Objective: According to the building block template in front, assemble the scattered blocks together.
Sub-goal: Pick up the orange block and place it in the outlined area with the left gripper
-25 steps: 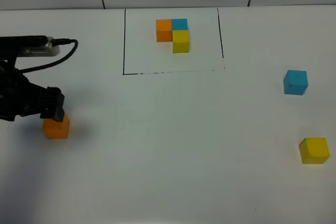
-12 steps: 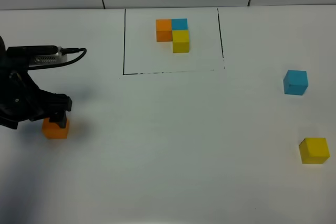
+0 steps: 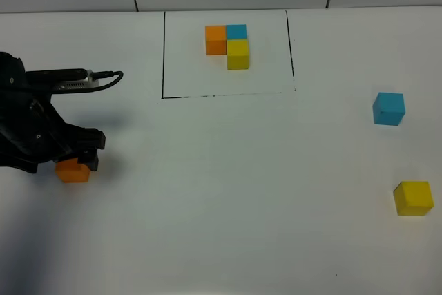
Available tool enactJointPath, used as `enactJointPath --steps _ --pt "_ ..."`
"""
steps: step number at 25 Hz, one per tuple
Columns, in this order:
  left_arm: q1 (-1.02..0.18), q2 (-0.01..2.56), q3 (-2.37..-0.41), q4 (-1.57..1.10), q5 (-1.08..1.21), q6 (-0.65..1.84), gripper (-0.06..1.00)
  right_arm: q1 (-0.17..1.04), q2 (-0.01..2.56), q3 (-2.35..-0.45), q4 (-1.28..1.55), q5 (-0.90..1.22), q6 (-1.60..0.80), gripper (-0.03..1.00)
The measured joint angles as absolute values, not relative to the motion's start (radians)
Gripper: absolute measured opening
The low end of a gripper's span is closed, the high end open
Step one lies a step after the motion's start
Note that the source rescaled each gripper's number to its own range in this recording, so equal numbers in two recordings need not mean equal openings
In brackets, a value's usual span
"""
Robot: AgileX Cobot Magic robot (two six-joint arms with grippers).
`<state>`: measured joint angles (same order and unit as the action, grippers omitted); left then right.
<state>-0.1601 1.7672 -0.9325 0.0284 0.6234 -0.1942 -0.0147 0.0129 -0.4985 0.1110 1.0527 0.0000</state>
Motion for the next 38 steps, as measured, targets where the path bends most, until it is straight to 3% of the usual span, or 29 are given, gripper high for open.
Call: enactJointPath --steps 6,9,13,17,26,38 --pt "-0.16 1.832 -0.932 0.028 0.603 -0.194 0.95 -0.015 0.013 -0.499 0.111 1.053 0.0 0.77" --pt "-0.16 1.851 -0.932 0.028 0.574 -0.194 0.88 -0.015 0.013 -0.499 0.112 1.053 0.0 0.77" --pt "-0.16 1.852 -0.932 0.028 0.563 -0.194 0.56 -0.015 0.013 -0.499 0.112 1.053 0.0 0.77" --pt "-0.16 1.852 -0.932 0.028 0.563 -0.193 0.0 -0.015 0.013 -0.499 0.112 1.053 0.0 0.77" --pt "-0.191 1.853 -1.007 0.028 0.687 -0.044 0.01 -0.015 0.013 -0.499 0.113 1.053 0.0 0.77" --pt "-0.458 1.984 -1.402 0.044 0.957 0.389 0.01 -0.015 0.013 -0.499 0.113 1.053 0.0 0.77"
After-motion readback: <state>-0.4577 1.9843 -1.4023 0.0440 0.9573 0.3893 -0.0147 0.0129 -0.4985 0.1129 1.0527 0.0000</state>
